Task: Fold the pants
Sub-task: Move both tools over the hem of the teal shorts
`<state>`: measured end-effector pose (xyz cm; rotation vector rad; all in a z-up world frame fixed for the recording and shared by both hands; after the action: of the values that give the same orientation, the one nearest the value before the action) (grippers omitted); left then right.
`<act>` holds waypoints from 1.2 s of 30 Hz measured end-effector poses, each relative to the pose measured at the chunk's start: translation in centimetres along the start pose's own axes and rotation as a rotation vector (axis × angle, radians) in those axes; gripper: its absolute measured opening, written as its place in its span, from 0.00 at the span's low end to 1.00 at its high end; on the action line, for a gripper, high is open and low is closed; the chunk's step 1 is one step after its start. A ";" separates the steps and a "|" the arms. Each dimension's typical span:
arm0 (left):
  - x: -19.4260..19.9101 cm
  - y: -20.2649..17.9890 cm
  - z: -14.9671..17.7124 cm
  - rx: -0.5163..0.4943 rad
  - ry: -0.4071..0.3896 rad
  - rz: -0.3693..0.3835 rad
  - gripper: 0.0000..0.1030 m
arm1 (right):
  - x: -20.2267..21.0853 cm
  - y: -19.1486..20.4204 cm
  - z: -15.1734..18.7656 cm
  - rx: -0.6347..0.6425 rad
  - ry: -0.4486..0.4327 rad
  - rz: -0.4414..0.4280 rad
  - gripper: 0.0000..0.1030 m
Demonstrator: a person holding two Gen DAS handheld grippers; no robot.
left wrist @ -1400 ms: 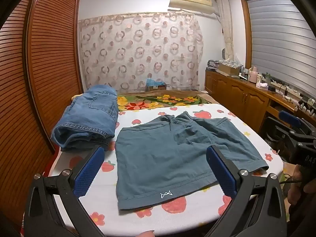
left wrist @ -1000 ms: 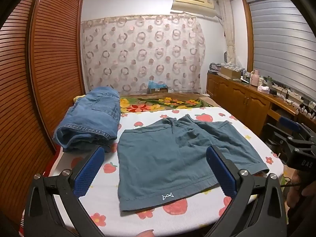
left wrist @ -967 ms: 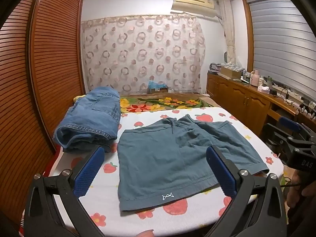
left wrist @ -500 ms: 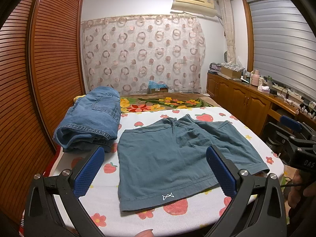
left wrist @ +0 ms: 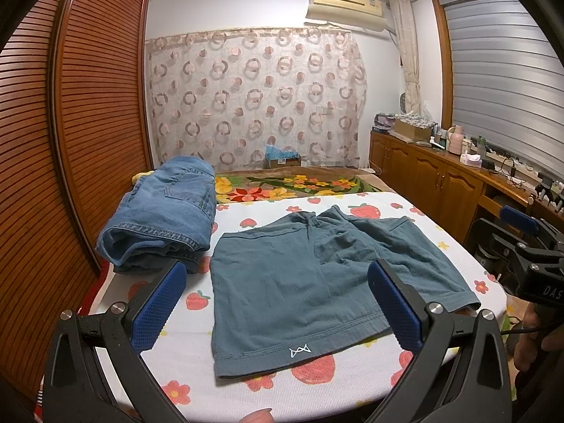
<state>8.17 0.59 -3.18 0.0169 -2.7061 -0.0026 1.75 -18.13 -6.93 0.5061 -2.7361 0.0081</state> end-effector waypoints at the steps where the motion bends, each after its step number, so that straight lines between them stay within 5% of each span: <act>1: 0.2 0.0 0.2 0.000 -0.001 -0.002 1.00 | 0.0 0.0 0.0 0.000 0.000 -0.001 0.99; 36: 0.8 0.3 -0.4 -0.001 -0.011 -0.005 1.00 | 0.2 0.2 0.1 0.003 -0.012 -0.005 0.99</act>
<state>7.60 0.83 -2.52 0.0242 -2.7175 -0.0052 1.49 -18.03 -6.96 0.5152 -2.7465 0.0080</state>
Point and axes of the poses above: each gripper's, at about its wrist camera, not at the fingertips, and x roughly against the way its jaws point, y to its left, z to its underside, the point moved 9 cm from there along -x, roughly the way its jaws point
